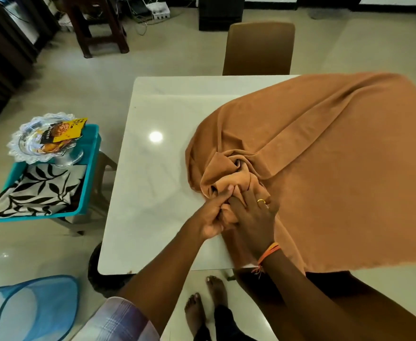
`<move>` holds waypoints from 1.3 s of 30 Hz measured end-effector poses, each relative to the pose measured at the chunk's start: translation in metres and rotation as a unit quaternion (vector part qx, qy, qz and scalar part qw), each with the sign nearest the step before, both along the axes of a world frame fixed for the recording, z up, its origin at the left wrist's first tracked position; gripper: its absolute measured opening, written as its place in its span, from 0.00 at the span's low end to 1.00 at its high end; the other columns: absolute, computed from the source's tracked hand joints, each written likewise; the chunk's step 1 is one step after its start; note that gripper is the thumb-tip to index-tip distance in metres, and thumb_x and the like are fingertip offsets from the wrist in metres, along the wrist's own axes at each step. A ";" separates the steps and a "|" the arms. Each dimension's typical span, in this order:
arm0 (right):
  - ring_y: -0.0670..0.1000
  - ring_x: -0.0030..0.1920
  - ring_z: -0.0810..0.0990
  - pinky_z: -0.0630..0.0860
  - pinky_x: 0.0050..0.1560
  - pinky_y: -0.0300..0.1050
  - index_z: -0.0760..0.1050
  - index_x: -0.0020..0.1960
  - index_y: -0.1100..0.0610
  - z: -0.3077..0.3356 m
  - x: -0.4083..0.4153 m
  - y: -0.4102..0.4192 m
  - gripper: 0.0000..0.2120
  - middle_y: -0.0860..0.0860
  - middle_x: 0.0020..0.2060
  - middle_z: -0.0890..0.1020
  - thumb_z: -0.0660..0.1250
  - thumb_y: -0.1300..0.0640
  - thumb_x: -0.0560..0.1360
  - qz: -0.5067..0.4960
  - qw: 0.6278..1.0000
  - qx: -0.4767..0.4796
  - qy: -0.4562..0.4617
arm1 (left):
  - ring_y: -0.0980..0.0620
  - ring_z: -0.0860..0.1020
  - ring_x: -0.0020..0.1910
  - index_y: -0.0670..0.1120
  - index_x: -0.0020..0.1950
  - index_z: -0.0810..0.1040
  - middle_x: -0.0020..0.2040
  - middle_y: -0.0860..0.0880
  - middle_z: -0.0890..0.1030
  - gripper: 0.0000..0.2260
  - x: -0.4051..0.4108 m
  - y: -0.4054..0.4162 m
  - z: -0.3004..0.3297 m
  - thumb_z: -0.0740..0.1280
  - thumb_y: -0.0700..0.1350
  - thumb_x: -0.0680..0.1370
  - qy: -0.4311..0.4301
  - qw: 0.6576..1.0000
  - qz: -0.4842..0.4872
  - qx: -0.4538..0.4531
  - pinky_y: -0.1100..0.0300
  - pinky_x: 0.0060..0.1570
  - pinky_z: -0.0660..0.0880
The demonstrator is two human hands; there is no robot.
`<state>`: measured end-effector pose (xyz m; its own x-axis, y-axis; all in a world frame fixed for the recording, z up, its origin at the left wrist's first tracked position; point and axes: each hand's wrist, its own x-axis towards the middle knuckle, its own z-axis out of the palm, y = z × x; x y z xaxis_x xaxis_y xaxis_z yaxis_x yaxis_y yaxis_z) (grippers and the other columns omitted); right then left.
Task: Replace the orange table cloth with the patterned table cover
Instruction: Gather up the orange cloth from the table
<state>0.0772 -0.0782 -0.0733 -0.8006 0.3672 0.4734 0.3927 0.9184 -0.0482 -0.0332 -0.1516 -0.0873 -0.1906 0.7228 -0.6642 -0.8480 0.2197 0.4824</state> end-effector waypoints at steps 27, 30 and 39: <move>0.66 0.75 0.53 0.62 0.66 0.68 0.38 0.76 0.43 -0.047 0.118 0.074 0.67 0.61 0.76 0.48 0.71 0.25 0.49 -0.278 0.818 -0.384 -0.325 | 0.36 0.66 0.71 0.53 0.79 0.53 0.77 0.40 0.59 0.49 0.020 -0.008 -0.049 0.72 0.67 0.66 0.774 0.420 -0.442 -0.168 0.44 0.65 0.70; 0.65 0.65 0.69 0.72 0.56 0.63 0.56 0.70 0.43 -0.051 0.129 0.069 0.49 0.59 0.69 0.62 0.69 0.28 0.54 -0.209 0.862 -0.256 -0.385 | 0.42 0.78 0.56 0.50 0.72 0.69 0.65 0.44 0.76 0.30 0.032 0.009 -0.039 0.68 0.58 0.72 0.793 0.464 -0.344 -0.194 0.52 0.53 0.75; 0.55 0.45 0.80 0.73 0.41 0.45 0.74 0.55 0.55 0.020 0.113 0.131 0.12 0.54 0.45 0.83 0.67 0.60 0.72 -0.197 0.883 -0.398 0.150 | 0.51 0.80 0.40 0.45 0.53 0.75 0.45 0.47 0.80 0.06 0.132 0.101 0.013 0.65 0.47 0.79 0.166 0.966 -0.014 -0.196 0.63 0.30 0.78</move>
